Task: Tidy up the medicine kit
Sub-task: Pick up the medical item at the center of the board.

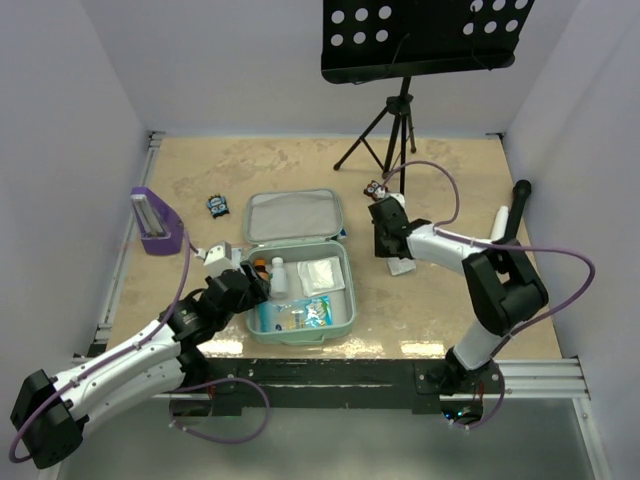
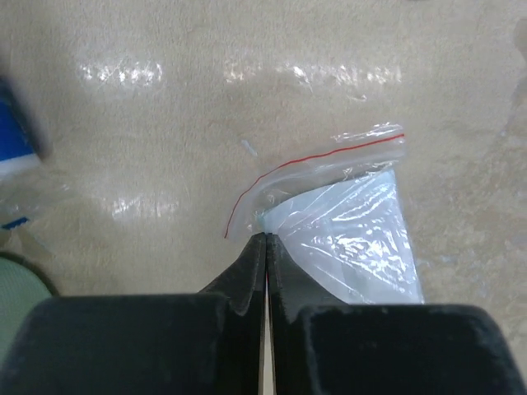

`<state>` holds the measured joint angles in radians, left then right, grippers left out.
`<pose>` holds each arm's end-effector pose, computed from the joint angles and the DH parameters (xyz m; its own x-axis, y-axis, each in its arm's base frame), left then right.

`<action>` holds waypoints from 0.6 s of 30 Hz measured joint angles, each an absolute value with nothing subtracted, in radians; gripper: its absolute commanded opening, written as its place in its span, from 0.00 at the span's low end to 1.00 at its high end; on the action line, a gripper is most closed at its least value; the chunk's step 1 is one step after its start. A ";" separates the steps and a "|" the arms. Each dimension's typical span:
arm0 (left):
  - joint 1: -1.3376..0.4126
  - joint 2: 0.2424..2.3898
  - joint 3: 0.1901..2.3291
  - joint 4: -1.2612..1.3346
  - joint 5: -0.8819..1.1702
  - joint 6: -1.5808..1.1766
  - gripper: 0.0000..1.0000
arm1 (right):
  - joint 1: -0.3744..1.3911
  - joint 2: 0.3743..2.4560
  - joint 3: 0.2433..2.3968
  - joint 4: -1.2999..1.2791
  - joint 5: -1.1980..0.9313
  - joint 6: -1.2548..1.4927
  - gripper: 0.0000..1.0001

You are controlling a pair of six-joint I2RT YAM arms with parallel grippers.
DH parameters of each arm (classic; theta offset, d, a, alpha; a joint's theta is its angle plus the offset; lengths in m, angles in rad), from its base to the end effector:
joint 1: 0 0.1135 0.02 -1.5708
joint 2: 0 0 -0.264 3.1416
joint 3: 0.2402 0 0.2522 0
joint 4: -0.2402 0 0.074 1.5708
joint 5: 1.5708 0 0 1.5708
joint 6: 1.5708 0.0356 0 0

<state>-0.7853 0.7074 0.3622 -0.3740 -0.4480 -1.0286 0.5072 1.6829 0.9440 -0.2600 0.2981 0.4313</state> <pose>0.1170 -0.0951 0.1887 -0.5889 -0.5030 -0.6327 -0.1891 0.8468 -0.4972 0.2931 0.1509 0.1644 -0.8037 0.0106 -0.5949 0.0117 0.9999 0.0019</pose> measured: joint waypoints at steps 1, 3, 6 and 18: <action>-0.785 0.708 0.362 -0.374 -0.448 -1.029 0.68 | 0.509 1.664 0.939 -0.271 0.296 0.434 0.00; -0.785 0.710 0.362 -0.373 -0.448 -1.029 0.68 | 0.509 1.610 0.934 -0.293 0.296 0.437 0.00; -0.785 0.714 0.362 -0.371 -0.448 -1.028 0.68 | 0.509 1.511 0.934 -0.305 0.297 0.441 0.00; -0.785 0.733 0.390 -0.389 -0.453 -1.025 0.69 | 0.509 1.134 0.991 -0.338 0.137 0.434 0.00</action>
